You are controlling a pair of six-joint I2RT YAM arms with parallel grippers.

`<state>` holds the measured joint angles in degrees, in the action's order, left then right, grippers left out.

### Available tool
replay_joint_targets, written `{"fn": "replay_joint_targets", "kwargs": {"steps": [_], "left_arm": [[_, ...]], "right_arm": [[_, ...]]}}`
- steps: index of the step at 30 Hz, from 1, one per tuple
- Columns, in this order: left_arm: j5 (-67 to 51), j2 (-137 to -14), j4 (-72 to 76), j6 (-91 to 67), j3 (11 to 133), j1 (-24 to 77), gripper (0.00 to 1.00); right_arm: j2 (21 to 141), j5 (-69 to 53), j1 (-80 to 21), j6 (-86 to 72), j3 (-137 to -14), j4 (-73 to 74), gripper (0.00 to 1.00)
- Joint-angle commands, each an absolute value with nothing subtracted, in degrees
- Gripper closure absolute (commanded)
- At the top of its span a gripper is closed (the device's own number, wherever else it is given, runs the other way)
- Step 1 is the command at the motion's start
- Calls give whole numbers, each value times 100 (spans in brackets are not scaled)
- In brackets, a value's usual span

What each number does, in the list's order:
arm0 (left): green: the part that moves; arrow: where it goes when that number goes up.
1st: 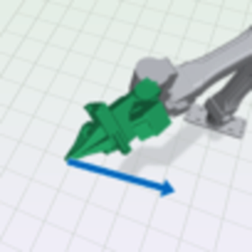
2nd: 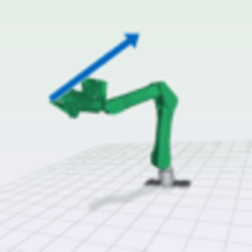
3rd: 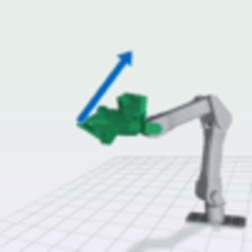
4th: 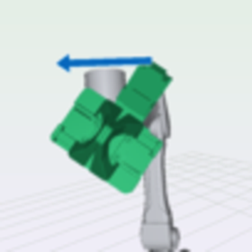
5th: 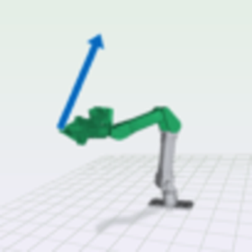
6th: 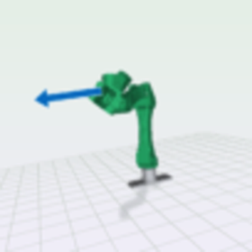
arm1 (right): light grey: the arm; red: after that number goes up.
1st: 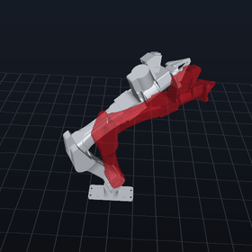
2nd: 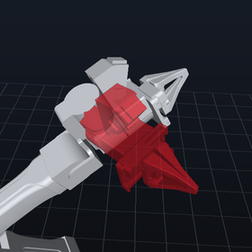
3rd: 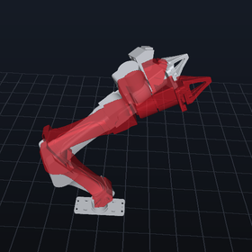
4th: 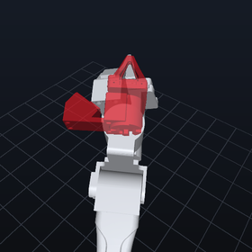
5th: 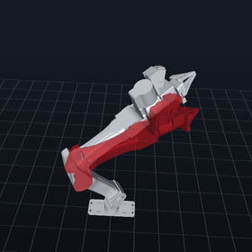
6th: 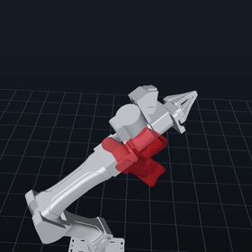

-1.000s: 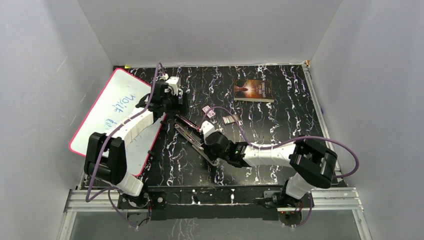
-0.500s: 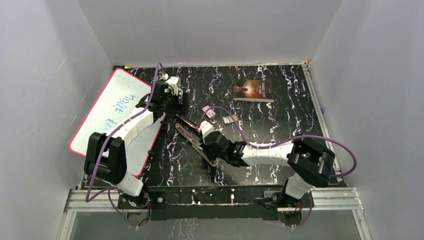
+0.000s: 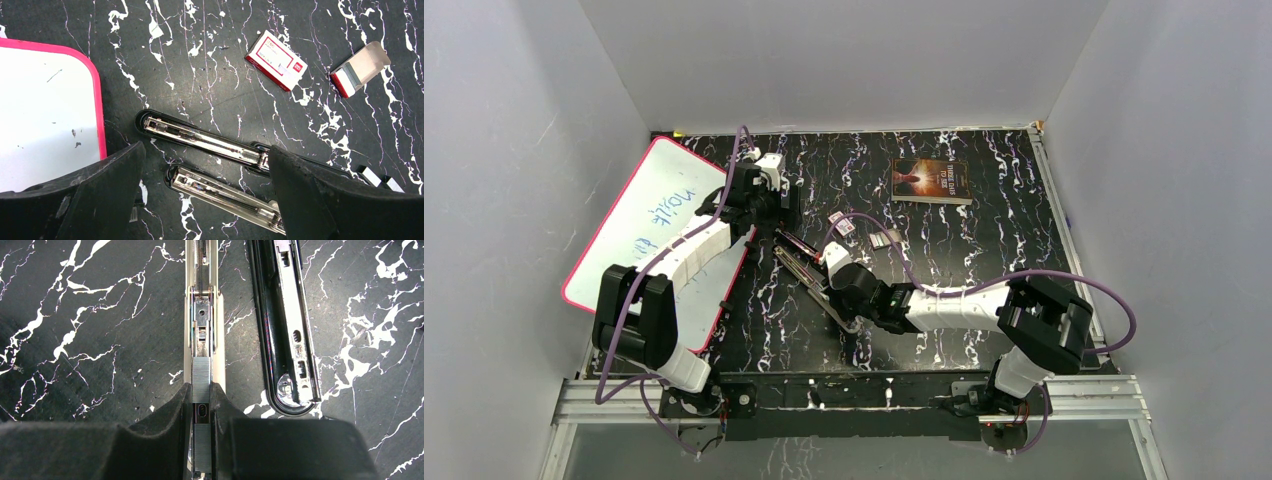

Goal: Load the staples into the stapler

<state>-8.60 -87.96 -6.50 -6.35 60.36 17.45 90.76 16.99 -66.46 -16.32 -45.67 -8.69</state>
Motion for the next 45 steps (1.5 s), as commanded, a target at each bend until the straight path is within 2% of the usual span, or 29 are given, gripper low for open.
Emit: {"fn": "replay_joint_targets", "kwargs": {"steps": [1, 10, 15, 18, 24, 36, 45], "left_arm": [[-909, -8795, -712, -571, 6122, 1723, 8], [-929, -8790, -712, -578, 6126, 1723, 8], [-922, -8792, -712, -576, 6130, 1727, 8], [-914, -8790, -712, -571, 6126, 1723, 8], [-904, -8794, -720, -563, 6126, 1725, 8], [-896, -8783, -722, -554, 6124, 1728, 8], [-883, -8771, -729, -554, 6126, 1723, 8]], "right_arm": [[9121, 1835, -6671, -1623, -4790, -841, 80], [8901, 1756, -6671, -1635, -4731, -1022, 66], [8760, 1834, -6671, -1609, -4737, -1082, 62], [8693, 1907, -6642, -1577, -4745, -1170, 62], [8861, 1778, -6368, -1617, -4861, -1254, 70], [9258, 1362, -6267, -1555, -5095, -1396, 65], [9428, 1409, -6265, -1564, -5145, -1367, 66]]}}
